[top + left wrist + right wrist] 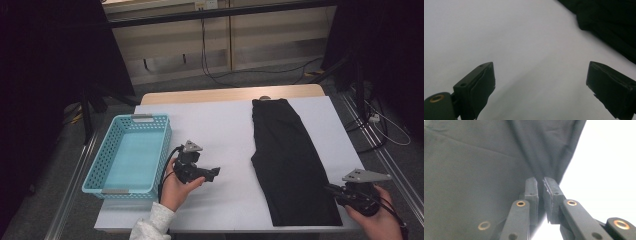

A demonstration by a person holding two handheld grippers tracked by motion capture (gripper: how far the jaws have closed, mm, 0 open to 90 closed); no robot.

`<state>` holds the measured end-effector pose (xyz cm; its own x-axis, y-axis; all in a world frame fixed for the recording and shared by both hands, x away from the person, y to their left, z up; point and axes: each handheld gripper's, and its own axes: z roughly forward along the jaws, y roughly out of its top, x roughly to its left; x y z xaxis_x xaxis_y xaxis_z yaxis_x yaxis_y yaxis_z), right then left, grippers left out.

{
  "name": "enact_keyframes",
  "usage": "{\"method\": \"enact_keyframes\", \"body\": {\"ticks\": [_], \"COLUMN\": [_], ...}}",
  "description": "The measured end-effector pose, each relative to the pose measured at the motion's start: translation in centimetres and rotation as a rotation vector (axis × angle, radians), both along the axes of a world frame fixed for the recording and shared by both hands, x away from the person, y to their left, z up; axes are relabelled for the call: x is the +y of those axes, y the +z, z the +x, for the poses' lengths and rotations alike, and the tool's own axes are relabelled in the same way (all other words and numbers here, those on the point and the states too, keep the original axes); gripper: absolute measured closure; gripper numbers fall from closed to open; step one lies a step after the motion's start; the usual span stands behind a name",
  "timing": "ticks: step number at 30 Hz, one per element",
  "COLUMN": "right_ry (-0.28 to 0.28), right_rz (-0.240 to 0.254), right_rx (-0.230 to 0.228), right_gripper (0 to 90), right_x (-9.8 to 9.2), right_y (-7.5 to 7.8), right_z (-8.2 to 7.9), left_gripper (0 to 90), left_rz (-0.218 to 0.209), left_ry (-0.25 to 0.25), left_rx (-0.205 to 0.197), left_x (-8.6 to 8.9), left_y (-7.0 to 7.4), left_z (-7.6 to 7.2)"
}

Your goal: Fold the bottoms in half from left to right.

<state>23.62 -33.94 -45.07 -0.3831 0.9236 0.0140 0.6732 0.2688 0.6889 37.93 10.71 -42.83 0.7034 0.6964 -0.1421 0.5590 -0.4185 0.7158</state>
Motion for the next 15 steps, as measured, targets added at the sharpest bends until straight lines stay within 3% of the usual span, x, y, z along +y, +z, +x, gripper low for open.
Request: {"method": "enact_keyframes", "body": {"ticks": [6, 15], "right_ry": [-0.011, -0.045], "right_rz": [0.004, 0.005], "right_rx": [-0.03, -0.075], "right_gripper": [75.3, 68.9], "right_x": [0.2, 1.0], "right_y": [0.7, 1.1], "right_z": [0.8, 5.1], "left_gripper": [8.4, 8.4], "left_rz": [0.006, 0.014], "left_ry": [-0.008, 0.002], "left_rx": [0.002, -0.001], "left_x": [-0.1, 0.2], "left_y": [-0.1, -0.2], "left_z": [0.1, 0.2]}}
